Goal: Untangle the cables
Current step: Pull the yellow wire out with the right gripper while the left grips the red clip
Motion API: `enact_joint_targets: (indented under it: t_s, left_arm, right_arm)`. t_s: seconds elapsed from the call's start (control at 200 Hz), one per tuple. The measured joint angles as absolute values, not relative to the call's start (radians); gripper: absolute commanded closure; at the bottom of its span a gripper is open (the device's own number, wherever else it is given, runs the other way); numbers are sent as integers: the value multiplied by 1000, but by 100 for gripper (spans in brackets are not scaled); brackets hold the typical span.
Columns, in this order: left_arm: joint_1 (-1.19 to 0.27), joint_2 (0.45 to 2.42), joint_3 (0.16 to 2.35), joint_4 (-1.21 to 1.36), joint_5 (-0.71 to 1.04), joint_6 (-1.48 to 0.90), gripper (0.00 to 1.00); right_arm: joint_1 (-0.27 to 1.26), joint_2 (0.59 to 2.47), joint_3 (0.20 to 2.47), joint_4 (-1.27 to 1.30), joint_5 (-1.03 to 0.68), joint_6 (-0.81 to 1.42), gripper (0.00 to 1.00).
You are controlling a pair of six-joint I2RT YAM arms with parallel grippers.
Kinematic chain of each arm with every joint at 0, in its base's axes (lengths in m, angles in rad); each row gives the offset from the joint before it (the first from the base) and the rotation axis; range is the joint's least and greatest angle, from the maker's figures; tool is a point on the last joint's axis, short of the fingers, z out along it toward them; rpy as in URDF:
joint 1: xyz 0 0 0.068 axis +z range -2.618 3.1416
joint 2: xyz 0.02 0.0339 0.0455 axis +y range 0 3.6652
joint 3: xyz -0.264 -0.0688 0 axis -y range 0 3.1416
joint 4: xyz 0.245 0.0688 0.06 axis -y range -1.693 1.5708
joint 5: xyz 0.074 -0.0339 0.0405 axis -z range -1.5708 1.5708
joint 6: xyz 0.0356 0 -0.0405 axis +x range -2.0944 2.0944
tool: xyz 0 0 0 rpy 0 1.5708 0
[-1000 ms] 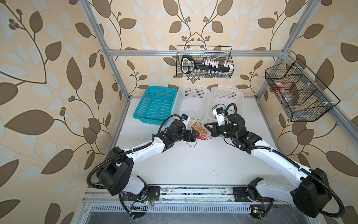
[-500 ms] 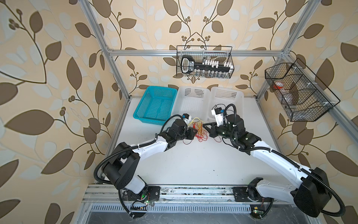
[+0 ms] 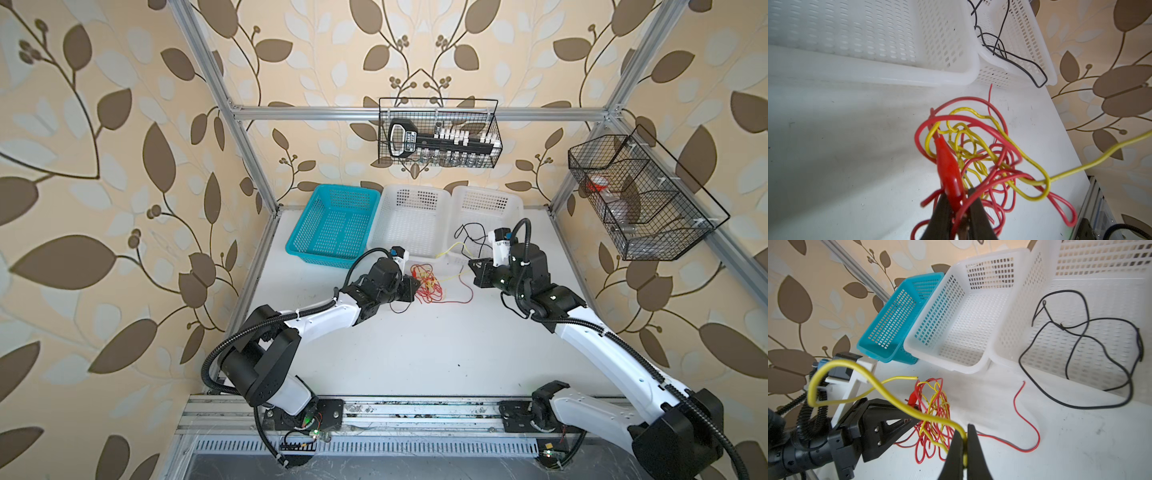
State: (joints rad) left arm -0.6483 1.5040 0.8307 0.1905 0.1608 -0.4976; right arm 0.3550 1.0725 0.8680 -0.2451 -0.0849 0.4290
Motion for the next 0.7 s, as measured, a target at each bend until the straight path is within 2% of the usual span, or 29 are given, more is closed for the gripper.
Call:
enact_joint_targets:
  t_s: [0.255,0.55,0.7]
  left_arm:
    - [-629,1483,832,134,106,-502,100]
    - [-599,1480,844,93,113,-520,100]
    - [-487,1480,820,-25,43,-547,100]
  right_arm:
    - [208,984,854,-323,-90,429,100]
    - [115,942,849,-393,-142,424,100]
    - [17,891,853,-424,-69,410,100]
